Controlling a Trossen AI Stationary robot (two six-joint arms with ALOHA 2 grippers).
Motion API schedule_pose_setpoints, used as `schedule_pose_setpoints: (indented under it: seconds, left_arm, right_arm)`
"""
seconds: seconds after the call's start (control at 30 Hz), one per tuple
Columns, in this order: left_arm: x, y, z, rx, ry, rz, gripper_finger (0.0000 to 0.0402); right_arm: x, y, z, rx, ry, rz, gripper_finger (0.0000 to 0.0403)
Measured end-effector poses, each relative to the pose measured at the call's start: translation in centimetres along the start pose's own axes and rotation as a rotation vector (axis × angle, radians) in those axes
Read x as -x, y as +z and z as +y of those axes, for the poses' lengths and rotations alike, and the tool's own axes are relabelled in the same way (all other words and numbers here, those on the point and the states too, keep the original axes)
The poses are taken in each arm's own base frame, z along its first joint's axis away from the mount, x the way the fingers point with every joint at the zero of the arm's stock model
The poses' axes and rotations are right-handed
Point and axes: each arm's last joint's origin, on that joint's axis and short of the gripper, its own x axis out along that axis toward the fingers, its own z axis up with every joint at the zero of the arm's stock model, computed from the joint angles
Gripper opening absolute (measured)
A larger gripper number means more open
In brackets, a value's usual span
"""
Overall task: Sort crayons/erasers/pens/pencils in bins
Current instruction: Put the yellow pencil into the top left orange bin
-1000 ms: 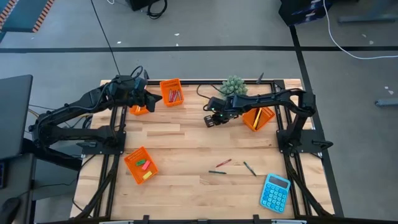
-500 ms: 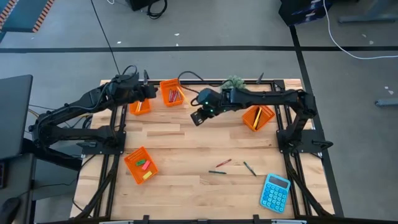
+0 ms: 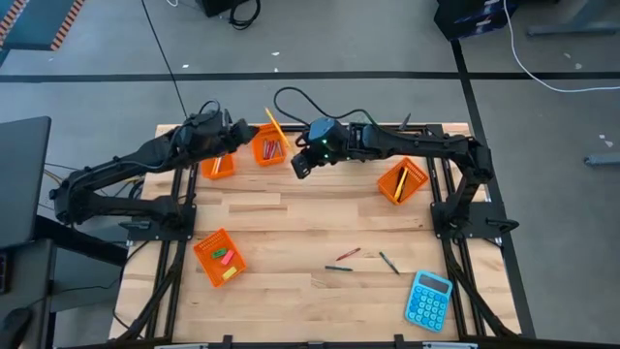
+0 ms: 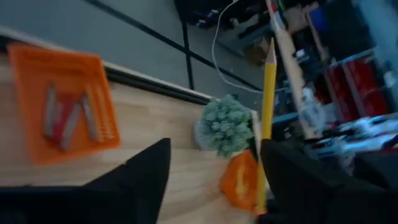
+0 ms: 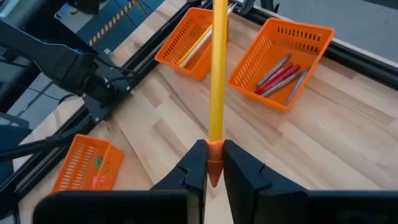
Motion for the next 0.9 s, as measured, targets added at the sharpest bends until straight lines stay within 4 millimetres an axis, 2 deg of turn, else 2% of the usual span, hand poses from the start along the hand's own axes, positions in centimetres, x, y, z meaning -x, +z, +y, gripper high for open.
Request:
schedule_pose_setpoints:
  seconds: [0.13, 0.3, 0.43, 0.67, 0.9]
  left_arm:
    - [-1.7, -0.6, -0.7, 0.121, -0.036, 0.003, 0.0288]
    - [-3.5, -1.1, -2.1, 0.173, -0.152, -0.015, 0.0294]
    - [-4.5, -1.8, -2.8, 0.181, -0.199, -0.014, 0.0289]
    - [-5.7, -2.5, -2.5, 0.153, -0.166, 0.003, 0.0274]
    - [-6.0, -2.7, -2.4, 0.147, -0.15, -0.005, 0.0249]
  right_arm:
    - [0.0, 0.2, -0.3, 0.01, 0.001, 0.001, 0.0048]
    - [-0.1, 0.3, -0.5, 0.023, 0.014, 0.011, 0.0048]
    - [-0.1, 0.3, -0.4, 0.024, 0.015, 0.011, 0.0048]
    - [-0.1, 0.3, -0.4, 0.029, 0.015, 0.011, 0.0048]
    - [-0.1, 0.4, -0.6, 0.039, 0.021, 0.016, 0.0048]
